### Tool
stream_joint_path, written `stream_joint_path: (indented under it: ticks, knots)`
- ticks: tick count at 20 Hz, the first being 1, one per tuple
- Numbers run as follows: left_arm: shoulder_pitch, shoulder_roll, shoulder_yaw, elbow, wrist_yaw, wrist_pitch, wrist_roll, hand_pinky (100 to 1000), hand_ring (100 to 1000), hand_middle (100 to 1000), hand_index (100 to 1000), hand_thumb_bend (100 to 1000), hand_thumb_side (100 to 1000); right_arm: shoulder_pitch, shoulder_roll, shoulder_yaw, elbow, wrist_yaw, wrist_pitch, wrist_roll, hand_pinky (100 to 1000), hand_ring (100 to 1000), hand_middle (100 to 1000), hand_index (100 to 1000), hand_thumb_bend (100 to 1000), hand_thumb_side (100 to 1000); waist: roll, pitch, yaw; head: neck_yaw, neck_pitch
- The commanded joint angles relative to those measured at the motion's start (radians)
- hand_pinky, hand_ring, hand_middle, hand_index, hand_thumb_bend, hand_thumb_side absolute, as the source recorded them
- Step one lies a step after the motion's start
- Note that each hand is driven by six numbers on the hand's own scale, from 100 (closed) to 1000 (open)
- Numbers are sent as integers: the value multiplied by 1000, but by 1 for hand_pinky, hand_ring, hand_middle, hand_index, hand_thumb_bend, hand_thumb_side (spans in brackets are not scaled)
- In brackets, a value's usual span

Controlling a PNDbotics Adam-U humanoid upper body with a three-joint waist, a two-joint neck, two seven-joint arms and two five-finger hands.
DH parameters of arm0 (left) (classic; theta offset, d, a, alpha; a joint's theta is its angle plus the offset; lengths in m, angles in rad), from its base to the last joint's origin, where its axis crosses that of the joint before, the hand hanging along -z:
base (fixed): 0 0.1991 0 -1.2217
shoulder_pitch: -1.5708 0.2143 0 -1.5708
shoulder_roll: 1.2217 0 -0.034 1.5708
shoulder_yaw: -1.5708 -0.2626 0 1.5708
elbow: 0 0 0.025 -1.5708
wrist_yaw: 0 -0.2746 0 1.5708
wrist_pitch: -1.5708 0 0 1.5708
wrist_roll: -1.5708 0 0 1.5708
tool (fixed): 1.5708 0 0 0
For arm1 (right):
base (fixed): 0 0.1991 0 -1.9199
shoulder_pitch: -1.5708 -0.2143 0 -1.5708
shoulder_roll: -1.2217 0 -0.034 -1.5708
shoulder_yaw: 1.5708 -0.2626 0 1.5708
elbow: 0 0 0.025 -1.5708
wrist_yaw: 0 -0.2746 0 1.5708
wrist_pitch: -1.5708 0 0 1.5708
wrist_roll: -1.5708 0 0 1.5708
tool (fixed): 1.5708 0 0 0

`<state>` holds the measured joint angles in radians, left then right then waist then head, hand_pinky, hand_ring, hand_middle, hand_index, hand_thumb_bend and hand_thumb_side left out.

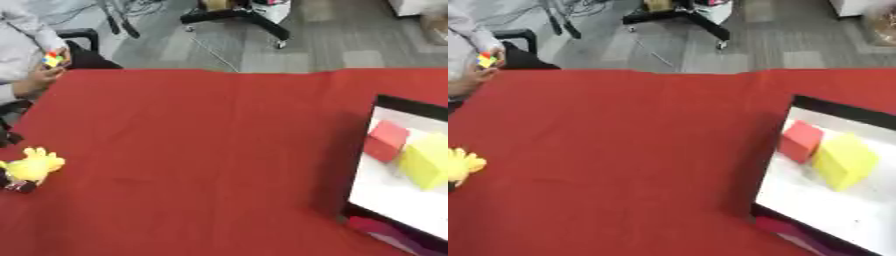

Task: Pick up the objects with one hand, pass them to the other hand, and then place them into the box on the other side of the table.

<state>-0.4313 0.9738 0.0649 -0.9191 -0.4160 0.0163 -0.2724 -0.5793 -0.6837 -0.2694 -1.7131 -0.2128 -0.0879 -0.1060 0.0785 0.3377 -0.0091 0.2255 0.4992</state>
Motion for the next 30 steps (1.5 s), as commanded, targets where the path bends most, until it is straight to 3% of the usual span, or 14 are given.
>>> stream_joint_path:
  ticks: [1, 14, 17, 18, 19, 21, 23, 24, 25, 27, 28, 29, 30]
  knots:
    - [-11, 35, 19, 16, -23, 9, 15, 964, 918, 835, 895, 741, 144, -6, -39, -14, -20, 3, -2, -6, 908, 1000, 1000, 929, 100, 158, 10, -1, -1, 8, -4]
    - [-26, 17, 3, 52, -123, 5, 7, 920, 922, 859, 838, 691, 133, 3, -36, -19, -27, -3, -4, -12, 911, 1000, 1000, 929, 100, 168, 6, 2, -7, 33, -18]
    - [-30, 13, 4, 55, -135, 2, -1, 918, 913, 840, 773, 519, 121, 5, -36, -21, -27, -4, -4, -14, 913, 1000, 1000, 929, 100, 176, 6, 1, -9, 22, -11]
    - [-31, 12, 3, 56, -135, 1, -4, 918, 912, 837, 770, 500, 124, 6, -36, -21, -27, -5, -4, -15, 913, 1000, 1000, 929, 100, 177, 6, 0, -9, 18, -9]
    - [-32, 12, 3, 55, -133, -1, -9, 912, 896, 815, 725, 401, 136, 6, -35, -21, -27, -5, -3, -15, 913, 1000, 1000, 928, 100, 178, 7, -2, -8, 10, -4]
    - [-32, 14, 2, 51, -126, -4, -19, 902, 877, 789, 680, 302, 151, 8, -35, -21, -26, -6, -1, -16, 914, 1000, 1000, 928, 100, 175, 7, -5, -8, -9, 7]
    - [-31, 17, 2, 44, -116, -6, -29, 903, 866, 774, 659, 269, 162, 10, -35, -20, -26, -7, 0, -17, 914, 1000, 1000, 927, 100, 176, 6, -9, -7, -28, 17]
    - [-31, 18, 3, 40, -108, -7, -32, 907, 861, 762, 640, 209, 243, 11, -35, -19, -26, -8, 0, -17, 914, 1000, 1000, 927, 100, 193, 6, -11, -6, -37, 21]
    - [-30, 20, 3, 32, -99, -9, -34, 910, 860, 756, 636, 231, 183, 12, -35, -19, -26, -8, 0, -17, 914, 1000, 1000, 926, 100, 174, 6, -14, -6, -49, 27]
    - [-27, 26, 8, 11, -74, -10, -34, 920, 852, 741, 620, 195, 192, 14, -36, -19, -24, -9, 0, -18, 914, 1000, 1000, 926, 100, 170, 6, -19, -5, -68, 35]
    - [-24, 31, 9, -3, -65, -9, -30, 923, 847, 734, 611, 113, 311, 15, -37, -19, -24, -10, 0, -19, 915, 1000, 1000, 926, 100, 193, 5, -22, -4, -75, 39]
    - [-21, 35, 12, -19, -51, -9, -28, 922, 844, 731, 608, 169, 199, 16, -37, -19, -24, -11, 0, -19, 914, 1000, 1000, 926, 100, 168, 5, -25, -3, -81, 41]
    - [-16, 41, 14, -39, -36, -11, -26, 922, 839, 722, 605, 157, 200, 17, -37, -19, -24, -12, 0, -20, 915, 1000, 1000, 925, 100, 168, 5, -28, -2, -85, 43]
